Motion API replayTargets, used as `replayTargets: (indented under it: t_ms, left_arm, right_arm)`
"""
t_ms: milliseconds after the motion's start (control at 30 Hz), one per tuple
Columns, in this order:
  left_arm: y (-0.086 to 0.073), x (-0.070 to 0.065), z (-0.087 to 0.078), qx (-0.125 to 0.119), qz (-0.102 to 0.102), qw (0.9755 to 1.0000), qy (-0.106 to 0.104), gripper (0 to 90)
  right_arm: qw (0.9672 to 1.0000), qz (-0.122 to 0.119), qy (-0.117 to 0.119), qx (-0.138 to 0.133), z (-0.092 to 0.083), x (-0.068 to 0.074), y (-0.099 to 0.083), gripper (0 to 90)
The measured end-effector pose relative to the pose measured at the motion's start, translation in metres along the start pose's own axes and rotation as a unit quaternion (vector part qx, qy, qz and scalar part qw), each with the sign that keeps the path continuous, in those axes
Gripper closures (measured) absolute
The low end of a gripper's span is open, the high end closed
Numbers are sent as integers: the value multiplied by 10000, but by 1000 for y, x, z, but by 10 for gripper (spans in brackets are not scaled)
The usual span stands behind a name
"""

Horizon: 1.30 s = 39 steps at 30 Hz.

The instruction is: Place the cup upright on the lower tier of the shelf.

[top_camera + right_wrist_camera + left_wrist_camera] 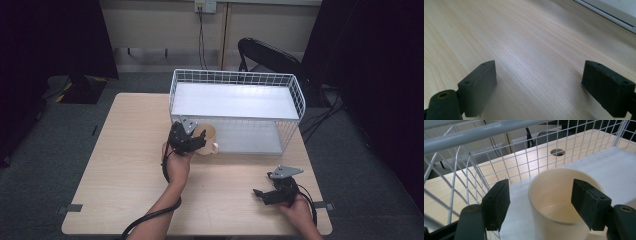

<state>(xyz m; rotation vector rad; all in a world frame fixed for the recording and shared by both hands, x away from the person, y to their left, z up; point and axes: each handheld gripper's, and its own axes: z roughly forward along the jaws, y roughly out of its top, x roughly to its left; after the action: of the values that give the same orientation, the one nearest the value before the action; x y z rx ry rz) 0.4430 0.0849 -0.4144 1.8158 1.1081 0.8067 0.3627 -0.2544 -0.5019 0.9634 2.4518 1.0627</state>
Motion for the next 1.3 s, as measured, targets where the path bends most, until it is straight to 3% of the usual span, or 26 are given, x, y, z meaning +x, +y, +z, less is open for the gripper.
replayTargets:
  t_ms: [267,500,667,867,1300]
  left_arm:
    - [-6,-4,-11,12,-105,9998,-184,320]
    - [-16,-7,-10,73,-252,9990,-359,347]
    - [-22,-12,-6,155,-231,9986,-460,369]
    - [-22,-14,-3,221,-201,9985,-454,445]
    - [-27,-14,15,405,-306,9978,-416,478]
  right_arm:
    - [10000,0,-1,-1,0,0,0,119]
    - [10000,0,0,-1,0,0,0,119]
    - [10000,2,0,-1,0,0,0,119]
    - [10000,1,1,-1,0,0,0,119]
    - [10000,1,1,-1,0,0,0,119]
